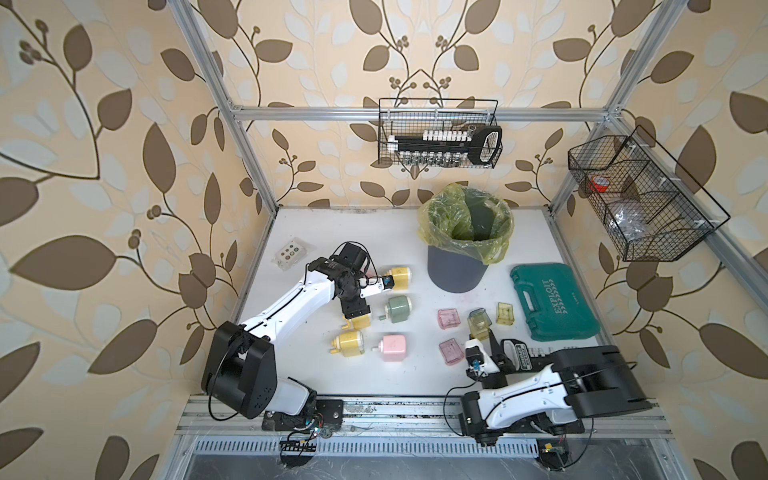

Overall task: Take out the pencil sharpener tray and clean the shavings
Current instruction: Place the pencil sharpener at the center of the board, then place the container at the center of the board.

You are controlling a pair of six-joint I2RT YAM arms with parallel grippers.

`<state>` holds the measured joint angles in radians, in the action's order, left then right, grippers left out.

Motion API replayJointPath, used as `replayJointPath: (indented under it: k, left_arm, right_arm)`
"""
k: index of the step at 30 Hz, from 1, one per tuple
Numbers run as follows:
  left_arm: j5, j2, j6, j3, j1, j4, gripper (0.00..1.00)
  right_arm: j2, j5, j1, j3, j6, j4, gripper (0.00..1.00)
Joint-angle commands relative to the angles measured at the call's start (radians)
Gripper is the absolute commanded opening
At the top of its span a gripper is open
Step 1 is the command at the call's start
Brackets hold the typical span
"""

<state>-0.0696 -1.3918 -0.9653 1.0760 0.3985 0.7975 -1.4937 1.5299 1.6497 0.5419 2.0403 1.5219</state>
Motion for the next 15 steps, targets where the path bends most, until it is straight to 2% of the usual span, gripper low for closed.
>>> replayJointPath:
  k: [1,5,7,8,9,10,11,12,14,15]
  left_arm:
    - [0.0,0.056,-0.004,0.046,0.002,0.044,0.81]
    - [-0.011,0.077,0.005,0.07,0.011,0.068,0.86]
    - [-0.01,0.09,0.009,0.073,0.02,0.076,0.87]
    - [-0.008,0.096,0.01,0.072,0.025,0.082,0.88]
    - [-0.005,0.103,0.01,0.069,0.031,0.085,0.88]
    - [-0.001,0.11,0.01,0.065,0.035,0.086,0.88]
    - [0.004,0.119,0.011,0.062,0.04,0.087,0.89]
    - [0.007,0.128,0.012,0.058,0.043,0.088,0.89]
    - [0.007,0.146,0.02,0.056,0.053,0.091,0.89]
    - [0.006,0.157,0.025,0.054,0.057,0.091,0.89]
  right_arm:
    - [0.109,-0.026,0.021,-0.057,0.637,0.047,0.0]
    - [0.256,-0.059,0.066,-0.099,0.591,0.052,0.0]
    - [0.368,-0.095,0.09,-0.122,0.395,-0.033,0.0]
    - [0.459,-0.128,0.1,-0.136,0.176,-0.146,0.0]
    - [0.569,-0.175,0.099,-0.161,-0.148,-0.356,0.0]
    - [0.678,-0.235,0.088,-0.2,-0.595,-0.646,0.0]
    - [0.809,-0.403,0.016,-0.296,-1.149,-1.081,0.0]
    - [0.92,-0.614,-0.107,-0.369,-1.363,-1.324,0.0]
    - [1.051,-0.757,-0.346,-0.358,-1.27,-1.155,0.0]
    - [1.085,-0.9,-0.45,-0.378,-1.401,-1.257,0.0]
